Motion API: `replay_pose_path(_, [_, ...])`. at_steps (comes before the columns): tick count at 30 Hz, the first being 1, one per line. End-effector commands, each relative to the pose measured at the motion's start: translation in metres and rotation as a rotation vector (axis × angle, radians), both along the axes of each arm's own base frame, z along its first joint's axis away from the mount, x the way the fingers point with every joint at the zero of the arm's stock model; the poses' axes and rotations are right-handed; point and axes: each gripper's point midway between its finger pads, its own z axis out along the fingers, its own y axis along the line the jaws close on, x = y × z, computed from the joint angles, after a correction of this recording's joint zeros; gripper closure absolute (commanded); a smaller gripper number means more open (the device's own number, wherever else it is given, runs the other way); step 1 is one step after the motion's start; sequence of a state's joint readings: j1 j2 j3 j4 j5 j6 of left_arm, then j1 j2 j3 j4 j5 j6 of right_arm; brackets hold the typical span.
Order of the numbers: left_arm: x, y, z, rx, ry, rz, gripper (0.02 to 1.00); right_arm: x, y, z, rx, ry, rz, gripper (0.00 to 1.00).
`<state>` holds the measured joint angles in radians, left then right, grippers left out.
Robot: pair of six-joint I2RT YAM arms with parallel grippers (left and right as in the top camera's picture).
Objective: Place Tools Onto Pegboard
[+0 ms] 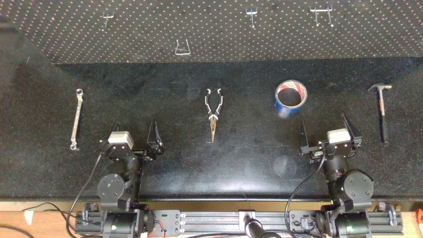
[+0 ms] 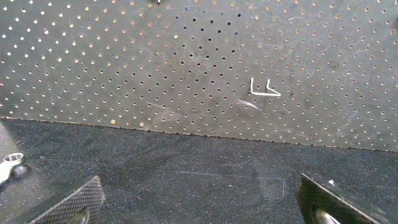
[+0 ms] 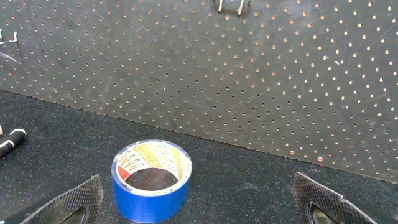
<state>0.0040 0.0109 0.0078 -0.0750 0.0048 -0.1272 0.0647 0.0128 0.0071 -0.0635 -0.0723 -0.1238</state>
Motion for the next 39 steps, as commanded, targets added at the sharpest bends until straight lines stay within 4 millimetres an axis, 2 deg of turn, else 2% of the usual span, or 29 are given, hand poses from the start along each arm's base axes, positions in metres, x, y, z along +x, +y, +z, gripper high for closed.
replay_pose_path(1, [0.0, -0.004, -0.001, 0.012, -0.001, -0.019, 0.023, 0.0, -0.004, 0.0, 0.018, 0.0, -0.02, 0.012])
replay_pose_path(10, [0.001, -0.004, -0.004, 0.013, 0.015, -0.02, 0.023, 0.0, -0.004, 0.0, 0.018, 0.0, -0.02, 0.012])
replay_pose_path(12, [0.007, 0.0, -0.021, 0.205, 0.156, -0.031, 0.023, 0.0, -0.004, 0.0, 0.018, 0.0, -0.02, 0.012])
replay_pose_path(14, [0.019, 0.023, -0.007, 0.216, 0.242, 0.053, 0.025, 0.0, -0.004, 0.0, 0.018, 0.0, -0.02, 0.012])
replay_pose_path(15, [0.031, 0.049, 0.009, 0.204, 0.294, 0.136, 0.025, 0.0, -0.004, 0.0, 0.018, 0.0, -0.02, 0.012])
replay_pose_path(16, [0.038, 0.077, 0.015, 0.282, 0.395, 0.19, 0.025, 0.0, -0.004, 0.0, 0.018, 0.0, -0.02, 0.012])
replay_pose_path(17, [0.04, 0.102, 0.01, 0.363, 0.528, 0.224, 0.025, 0.0, -0.004, 0.0, 0.018, 0.0, -0.02, 0.012])
replay_pose_path(18, [0.035, 0.15, -0.012, 0.463, 0.831, 0.313, 0.025, 0.0, -0.004, 0.0, 0.018, 0.0, -0.02, 0.012])
replay_pose_path(19, [0.03, 0.158, -0.041, 0.489, 1.048, 0.22, 0.025, 0.0, -0.004, 0.0, 0.018, 0.0, -0.02, 0.012])
replay_pose_path(20, [0.02, 0.166, -0.068, 0.423, 1.241, 0.159, 0.025, 0.0, -0.004, 0.0, 0.018, 0.0, -0.02, 0.012])
replay_pose_path(21, [0.016, 0.172, -0.083, 0.352, 1.331, 0.138, 0.025, 0.0, -0.004, 0.0, 0.018, 0.0, -0.02, 0.012])
replay_pose_path(23, [0.018, 0.186, -0.098, 0.177, 1.374, 0.091, 0.025, 0.0, -0.004, 0.0, 0.018, 0.0, -0.02, 0.012])
replay_pose_path(25, [0.023, 0.213, -0.103, 0.006, 1.321, 0.152, 0.023, 0.0, -0.004, 0.0, 0.018, 0.0, -0.02, 0.012])
replay_pose_path(27, [0.029, 0.229, -0.105, -0.035, 1.268, 0.165, 0.025, 0.0, -0.004, 0.0, 0.018, 0.0, -0.02, 0.012])
replay_pose_path(33, [0.035, 0.226, -0.135, -0.011, 1.299, 0.058, 0.018, 0.0, -0.004, 0.0, 0.018, 0.0, -0.02, 0.012])
replay_pose_path(37, [0.031, 0.223, -0.147, -0.012, 1.329, 0.025, 0.112, 0.0, -0.004, 0.0, 0.018, 0.0, -0.02, 0.012])
replay_pose_path(39, [0.025, 0.218, -0.152, 0.015, 1.358, -0.039, 0.522, 0.0, -0.004, 0.0, 0.018, 0.0, -0.02, 0.014])
